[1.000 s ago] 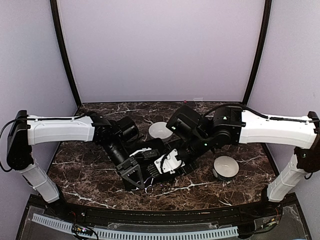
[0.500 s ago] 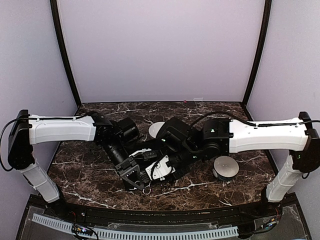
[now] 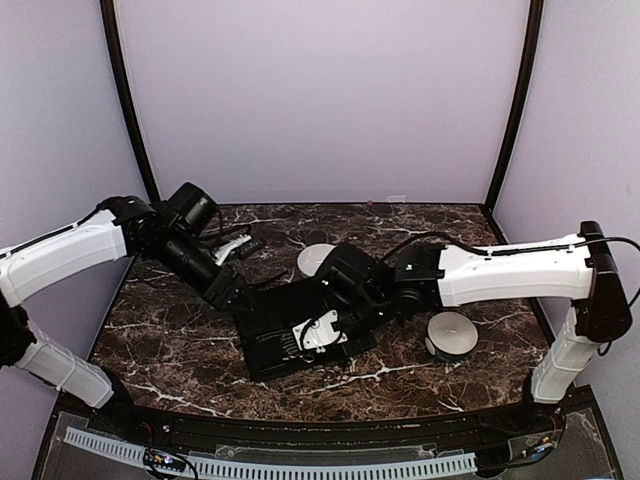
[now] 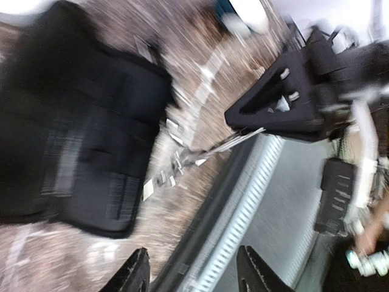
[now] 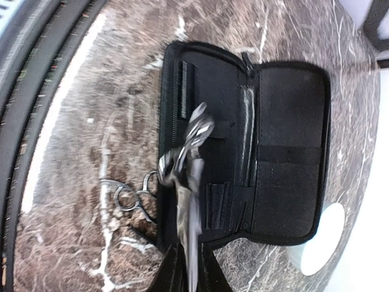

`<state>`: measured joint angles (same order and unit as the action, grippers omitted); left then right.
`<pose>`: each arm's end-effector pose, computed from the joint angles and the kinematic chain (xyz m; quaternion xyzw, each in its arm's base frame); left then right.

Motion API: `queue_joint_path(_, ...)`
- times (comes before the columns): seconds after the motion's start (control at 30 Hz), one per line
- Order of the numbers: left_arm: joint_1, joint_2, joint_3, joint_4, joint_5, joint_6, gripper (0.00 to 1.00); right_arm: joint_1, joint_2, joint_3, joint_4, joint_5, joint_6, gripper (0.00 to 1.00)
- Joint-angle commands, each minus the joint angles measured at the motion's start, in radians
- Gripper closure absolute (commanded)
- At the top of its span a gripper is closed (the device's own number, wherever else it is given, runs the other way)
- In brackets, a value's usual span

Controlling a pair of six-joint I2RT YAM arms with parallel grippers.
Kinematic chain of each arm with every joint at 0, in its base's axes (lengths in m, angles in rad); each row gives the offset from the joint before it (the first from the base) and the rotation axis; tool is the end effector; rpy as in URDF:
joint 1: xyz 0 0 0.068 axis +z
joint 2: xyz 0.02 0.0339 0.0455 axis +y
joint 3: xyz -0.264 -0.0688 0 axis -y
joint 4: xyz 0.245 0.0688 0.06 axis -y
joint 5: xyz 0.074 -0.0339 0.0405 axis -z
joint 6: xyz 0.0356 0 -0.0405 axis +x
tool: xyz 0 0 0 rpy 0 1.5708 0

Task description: Sort the hair-cutting tools

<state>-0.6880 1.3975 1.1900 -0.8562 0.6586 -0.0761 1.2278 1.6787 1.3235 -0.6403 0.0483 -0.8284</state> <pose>0.1995 -0.1922 0.2925 0.3533 0.8490 -0.3790 0.1035 0.1222 0.3371 0.2551 -0.8174 0.5010 0.0336 0.2826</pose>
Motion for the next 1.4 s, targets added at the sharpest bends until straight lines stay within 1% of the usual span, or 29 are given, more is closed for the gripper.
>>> queue_joint_path(0.0,0.057,-0.153,-0.048,0.046,-0.233,-0.082,0.50,-0.059,0.100,0.031,0.105,-0.043,0.083,0.93)
queue_joint_path(0.13,0.067,-0.210,-0.091,0.087,-0.252,-0.102,0.49,-0.110,0.212,0.120,0.089,-0.102,0.111,0.95)
queue_joint_path(0.2,0.067,-0.218,-0.107,0.090,-0.284,-0.105,0.49,-0.123,0.252,0.160,0.076,-0.119,0.116,0.96)
queue_joint_path(0.3,0.067,-0.219,-0.135,0.097,-0.342,-0.107,0.49,-0.151,0.287,0.200,0.051,-0.148,0.129,0.96)
queue_joint_path(0.37,0.067,-0.226,-0.166,0.132,-0.383,-0.111,0.50,-0.176,0.294,0.219,0.030,-0.182,0.142,0.96)
queue_joint_path(0.43,0.067,-0.250,-0.212,0.208,-0.417,-0.111,0.51,-0.204,0.298,0.233,0.004,-0.229,0.150,0.95)
queue_joint_path(0.47,0.067,-0.274,-0.249,0.264,-0.407,-0.103,0.52,-0.219,0.298,0.235,-0.002,-0.254,0.157,0.95)
queue_joint_path(0.57,0.057,-0.355,-0.358,0.474,-0.415,-0.091,0.52,-0.253,0.307,0.239,-0.014,-0.327,0.174,0.94)
queue_joint_path(0.63,0.027,-0.417,-0.429,0.621,-0.447,-0.050,0.52,-0.271,0.325,0.249,-0.030,-0.367,0.184,0.90)
queue_joint_path(0.73,-0.030,-0.480,-0.519,0.816,-0.547,0.020,0.48,-0.306,0.353,0.275,-0.058,-0.419,0.210,0.75)
queue_joint_path(0.77,-0.042,-0.482,-0.537,0.861,-0.572,0.028,0.46,-0.320,0.358,0.286,-0.064,-0.434,0.224,0.70)
queue_joint_path(0.8,-0.053,-0.468,-0.540,0.892,-0.586,0.033,0.44,-0.335,0.360,0.303,-0.079,-0.449,0.240,0.63)
queue_joint_path(0.83,-0.064,-0.438,-0.525,0.885,-0.603,0.037,0.44,-0.348,0.357,0.325,-0.099,-0.459,0.252,0.59)
queue_joint_path(0.9,-0.093,-0.355,-0.473,0.848,-0.631,0.054,0.44,-0.373,0.337,0.346,-0.130,-0.447,0.260,0.54)
queue_joint_path(0.97,-0.122,-0.261,-0.417,0.816,-0.628,0.077,0.44,-0.405,0.286,0.314,-0.116,-0.411,0.256,0.52)
queue_joint_path(1.03,-0.138,-0.160,-0.349,0.753,-0.619,0.089,0.46,-0.445,0.226,0.259,-0.085,-0.385,0.256,0.51)
queue_joint_path(1.07,-0.147,-0.094,-0.298,0.717,-0.630,0.088,0.47,-0.471,0.196,0.235,-0.074,-0.396,0.260,0.51)
queue_joint_path(1.13,-0.172,-0.016,-0.240,0.658,-0.658,0.069,0.49,-0.522,0.135,0.174,-0.055,-0.432,0.276,0.51)
queue_joint_path(1.23,-0.219,0.053,-0.211,0.651,-0.639,0.077,0.50,-0.581,0.019,0.019,-0.009,-0.445,0.289,0.50)
queue_joint_path(1.27,-0.229,0.075,-0.199,0.645,-0.638,0.080,0.50,-0.598,-0.031,-0.041,0.030,-0.443,0.294,0.50)
queue_joint_path(1.3,-0.234,0.099,-0.174,0.624,-0.635,0.077,0.50,-0.616,-0.071,-0.108,0.063,-0.442,0.299,0.50)
queue_joint_path(1.37,-0.235,0.155,-0.116,0.545,-0.636,0.064,0.50,-0.654,-0.201,-0.248,0.140,-0.453,0.311,0.50)
